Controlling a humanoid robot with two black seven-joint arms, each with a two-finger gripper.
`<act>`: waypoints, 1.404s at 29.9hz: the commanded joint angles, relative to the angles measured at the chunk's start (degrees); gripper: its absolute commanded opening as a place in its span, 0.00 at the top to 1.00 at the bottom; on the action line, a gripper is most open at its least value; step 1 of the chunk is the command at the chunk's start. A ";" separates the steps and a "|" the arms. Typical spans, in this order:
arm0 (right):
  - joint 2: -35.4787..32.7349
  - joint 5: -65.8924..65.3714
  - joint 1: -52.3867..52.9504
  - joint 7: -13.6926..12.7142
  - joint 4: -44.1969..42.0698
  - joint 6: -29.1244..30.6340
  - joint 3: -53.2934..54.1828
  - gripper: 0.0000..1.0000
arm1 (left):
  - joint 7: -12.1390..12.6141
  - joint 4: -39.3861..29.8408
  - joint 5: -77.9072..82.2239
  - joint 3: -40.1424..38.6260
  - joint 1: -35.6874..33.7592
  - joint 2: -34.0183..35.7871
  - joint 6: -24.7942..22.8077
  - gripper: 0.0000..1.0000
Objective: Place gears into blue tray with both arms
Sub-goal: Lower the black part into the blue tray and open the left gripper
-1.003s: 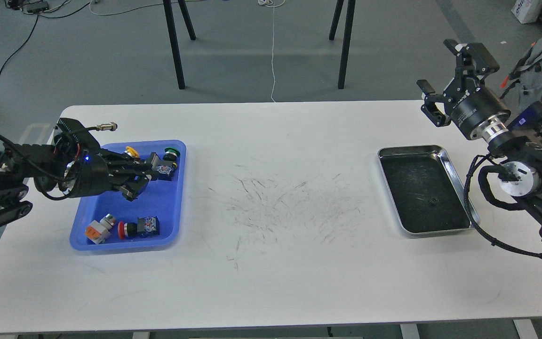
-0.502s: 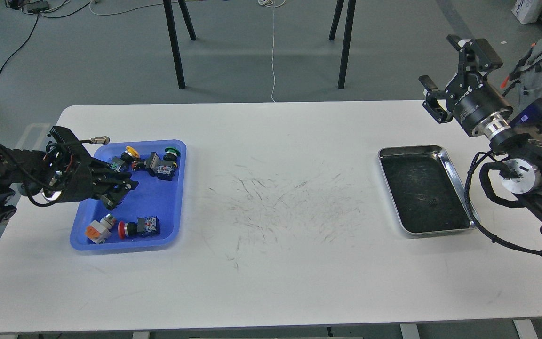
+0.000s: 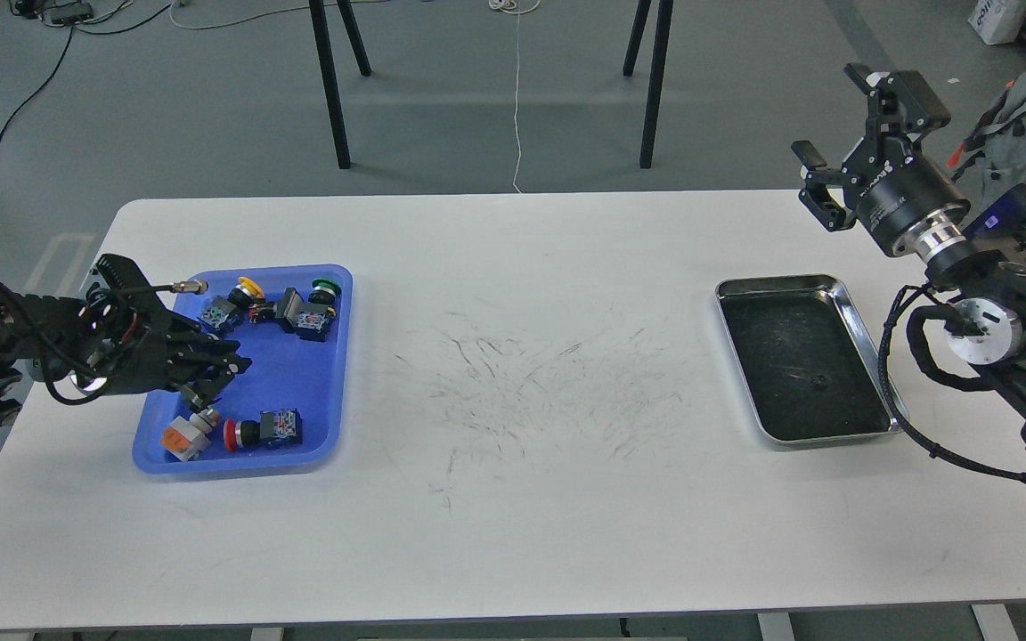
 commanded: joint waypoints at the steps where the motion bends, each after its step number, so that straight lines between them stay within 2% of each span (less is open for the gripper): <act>1: 0.01 0.00 0.05 0.00 0.02 -0.04 0.08 0.02 | 0.00 1.15 0.81 0.00 -0.05 -0.14 0.31 0.79; 22: 0.01 0.00 0.75 0.00 -0.06 -0.04 0.35 0.02 | 0.00 4.67 1.08 0.17 0.21 -2.51 0.66 0.75; 29: 0.01 0.00 0.75 0.00 -0.06 -0.04 0.35 0.02 | 0.00 5.72 0.90 2.63 0.48 -2.95 0.75 0.75; 42: 0.01 0.00 1.10 0.00 -0.06 -0.04 0.35 0.02 | 0.00 5.99 0.73 2.63 0.39 -2.95 0.84 0.68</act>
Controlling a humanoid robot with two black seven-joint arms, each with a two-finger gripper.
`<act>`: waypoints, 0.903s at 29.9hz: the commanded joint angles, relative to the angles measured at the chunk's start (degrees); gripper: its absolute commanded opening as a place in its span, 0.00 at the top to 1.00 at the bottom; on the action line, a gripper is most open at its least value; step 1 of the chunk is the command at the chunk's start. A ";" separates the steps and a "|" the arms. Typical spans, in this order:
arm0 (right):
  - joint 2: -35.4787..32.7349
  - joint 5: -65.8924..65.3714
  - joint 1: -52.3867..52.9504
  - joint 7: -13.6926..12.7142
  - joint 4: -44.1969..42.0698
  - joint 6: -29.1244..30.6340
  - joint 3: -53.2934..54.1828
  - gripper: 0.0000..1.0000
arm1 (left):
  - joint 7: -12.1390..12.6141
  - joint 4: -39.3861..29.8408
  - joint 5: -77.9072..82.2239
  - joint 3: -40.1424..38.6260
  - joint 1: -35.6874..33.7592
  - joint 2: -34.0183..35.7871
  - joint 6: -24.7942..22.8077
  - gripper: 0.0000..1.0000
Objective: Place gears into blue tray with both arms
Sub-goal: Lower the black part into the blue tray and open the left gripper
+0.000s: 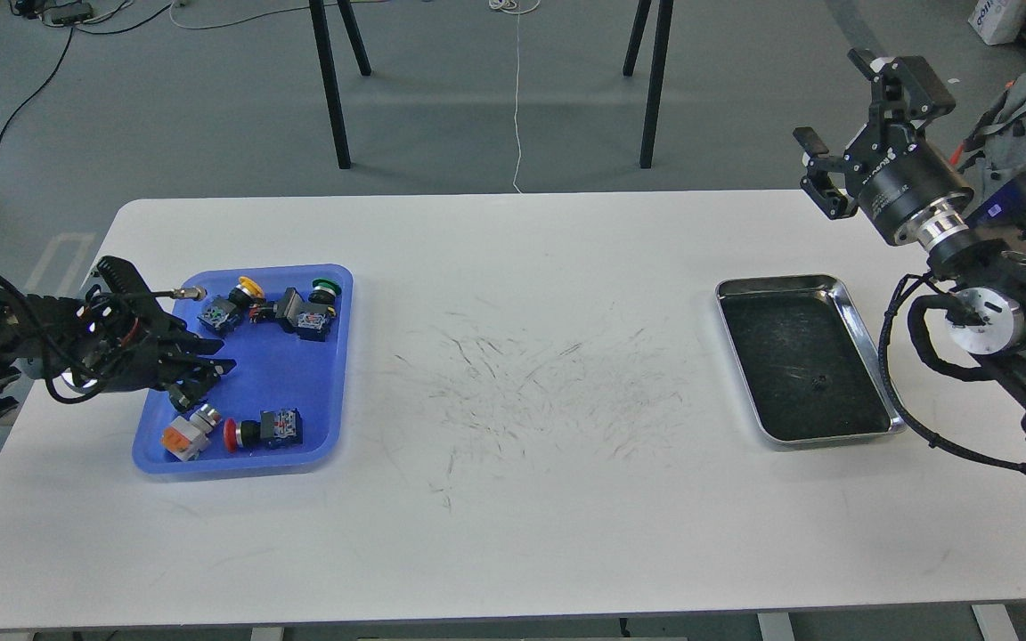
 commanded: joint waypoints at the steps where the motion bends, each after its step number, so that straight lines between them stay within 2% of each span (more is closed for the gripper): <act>1: 0.00 0.00 0.03 0.00 0.00 0.02 -0.01 0.02 | 0.00 0.01 -0.09 -0.04 -0.09 0.02 0.07 0.68; 9: -0.09 0.00 0.03 0.00 0.00 0.02 -0.18 0.02 | 0.00 0.01 -2.01 -1.09 -1.75 0.20 0.16 0.64; 21: -0.09 0.00 -0.06 0.00 -0.26 0.02 -0.27 0.02 | 0.00 -0.34 -22.22 -1.35 -3.86 -0.07 -0.46 0.52; 27: -0.09 0.00 -0.24 0.00 -0.44 0.02 -0.62 0.02 | 0.00 -0.43 -31.98 -7.67 -3.78 -2.53 -3.61 0.46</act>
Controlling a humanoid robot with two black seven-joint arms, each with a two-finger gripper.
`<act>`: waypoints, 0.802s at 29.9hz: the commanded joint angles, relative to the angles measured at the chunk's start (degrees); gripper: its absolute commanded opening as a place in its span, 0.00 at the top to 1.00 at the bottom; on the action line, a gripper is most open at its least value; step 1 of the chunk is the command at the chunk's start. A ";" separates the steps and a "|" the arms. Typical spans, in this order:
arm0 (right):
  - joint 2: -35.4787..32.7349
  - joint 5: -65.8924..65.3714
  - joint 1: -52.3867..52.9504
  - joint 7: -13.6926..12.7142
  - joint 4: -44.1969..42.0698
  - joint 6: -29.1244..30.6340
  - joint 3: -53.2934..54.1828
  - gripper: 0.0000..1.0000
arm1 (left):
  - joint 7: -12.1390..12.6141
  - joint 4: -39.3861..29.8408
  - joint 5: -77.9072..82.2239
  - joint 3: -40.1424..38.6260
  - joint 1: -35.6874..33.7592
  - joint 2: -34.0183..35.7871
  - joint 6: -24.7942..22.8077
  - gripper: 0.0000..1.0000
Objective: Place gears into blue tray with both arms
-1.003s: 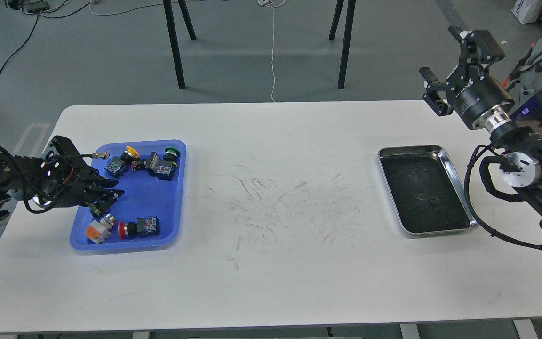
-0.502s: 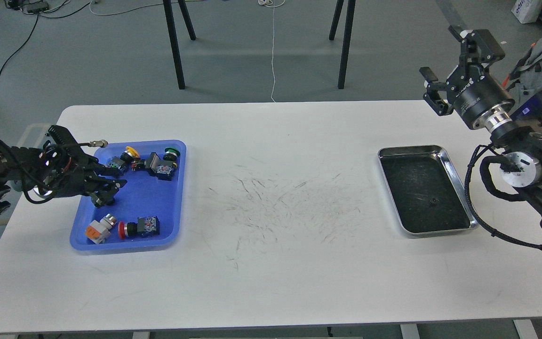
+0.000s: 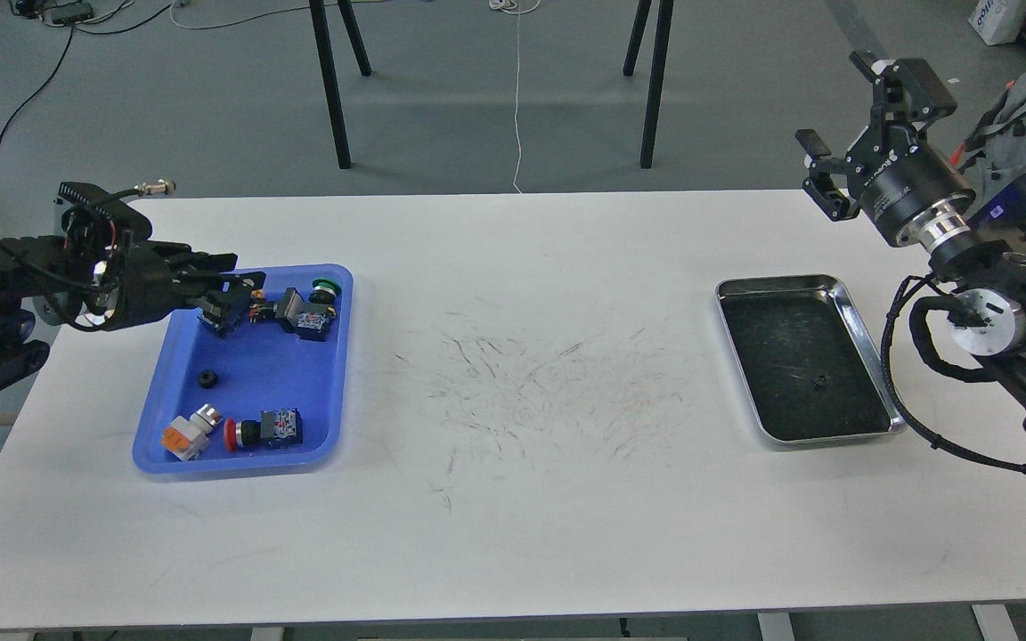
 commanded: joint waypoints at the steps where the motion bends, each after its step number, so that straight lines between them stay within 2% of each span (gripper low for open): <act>1: 0.00 0.00 -0.40 0.00 -0.06 0.00 -0.32 0.02 | -0.01 -0.03 -5.88 -5.42 0.48 -1.67 -3.12 0.44; 8: 0.09 0.00 -0.93 0.00 -0.06 0.00 -0.50 0.02 | -0.01 -0.03 -16.42 -15.79 1.01 -4.39 -9.01 0.35; 12: 0.09 0.00 -1.28 0.00 0.03 -0.09 -0.50 0.02 | -0.01 0.41 -26.35 -18.44 1.37 -5.36 -9.89 0.23; 15: 0.09 0.00 -1.37 0.00 0.03 -0.09 -0.50 0.02 | -0.01 0.50 -34.60 -19.06 1.37 -6.06 -10.94 0.10; 18: 0.09 0.00 -1.63 0.00 0.21 -0.09 -0.41 0.02 | -0.01 0.59 -41.03 -19.23 1.37 -7.29 -12.09 0.03; 24: 0.09 0.00 -2.51 0.00 0.29 -0.09 -0.24 0.02 | -0.01 0.68 -53.60 -20.46 1.45 -8.44 -13.67 0.01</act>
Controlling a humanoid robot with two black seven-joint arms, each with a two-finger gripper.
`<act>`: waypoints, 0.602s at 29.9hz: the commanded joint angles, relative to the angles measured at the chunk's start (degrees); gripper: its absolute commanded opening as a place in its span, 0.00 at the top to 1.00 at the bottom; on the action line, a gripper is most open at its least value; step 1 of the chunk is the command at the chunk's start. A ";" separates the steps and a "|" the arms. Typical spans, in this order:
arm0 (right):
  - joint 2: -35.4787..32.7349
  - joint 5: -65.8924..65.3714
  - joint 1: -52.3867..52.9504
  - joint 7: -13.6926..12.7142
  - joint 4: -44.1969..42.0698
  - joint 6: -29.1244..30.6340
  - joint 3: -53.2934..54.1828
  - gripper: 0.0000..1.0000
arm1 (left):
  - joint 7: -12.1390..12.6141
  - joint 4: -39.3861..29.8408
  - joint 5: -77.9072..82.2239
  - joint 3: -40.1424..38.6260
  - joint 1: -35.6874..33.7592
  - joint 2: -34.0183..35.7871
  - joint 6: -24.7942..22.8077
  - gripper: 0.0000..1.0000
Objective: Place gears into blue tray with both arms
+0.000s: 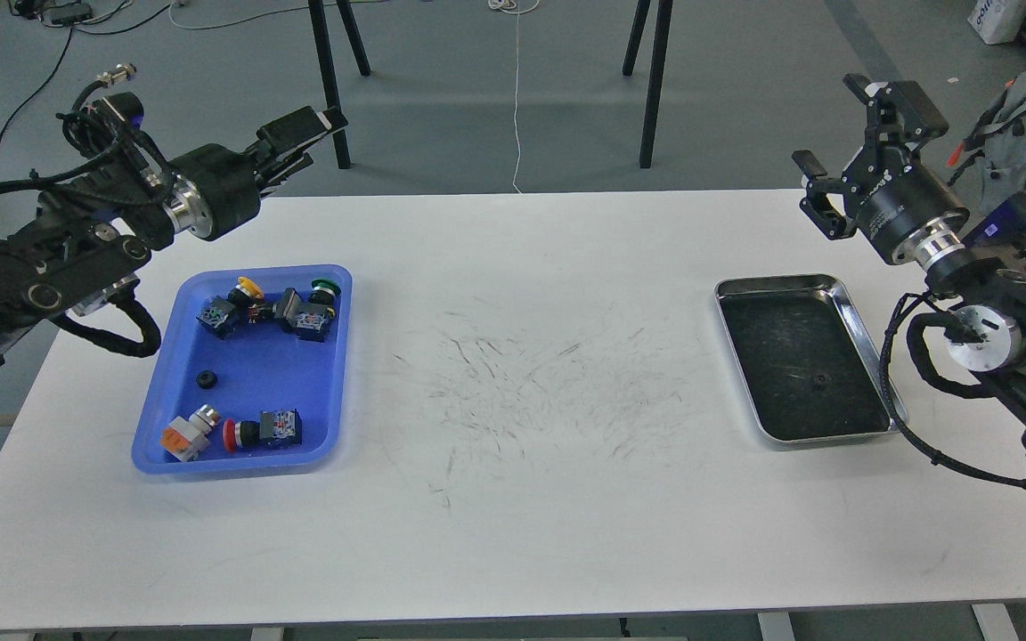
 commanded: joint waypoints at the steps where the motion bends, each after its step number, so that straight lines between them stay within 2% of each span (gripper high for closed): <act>1: 0.08 0.00 -0.50 0.00 0.05 0.00 0.14 0.02 | -0.01 -0.04 -7.27 -1.17 0.18 -1.18 -1.89 0.01; 8: 0.61 0.00 -0.94 0.00 -0.03 0.00 -0.03 0.02 | -0.01 -0.04 -15.72 -9.69 3.69 -4.08 -2.42 0.00; 14: 0.70 0.00 -1.38 0.00 -0.21 0.09 -0.30 0.02 | -0.01 -0.13 -16.34 -17.78 7.56 -7.68 -2.69 0.00; 18: 0.70 -1.49 -1.21 0.00 -0.21 0.09 -2.67 0.02 | -0.01 -0.13 -16.34 -19.89 9.14 -9.36 -3.48 0.00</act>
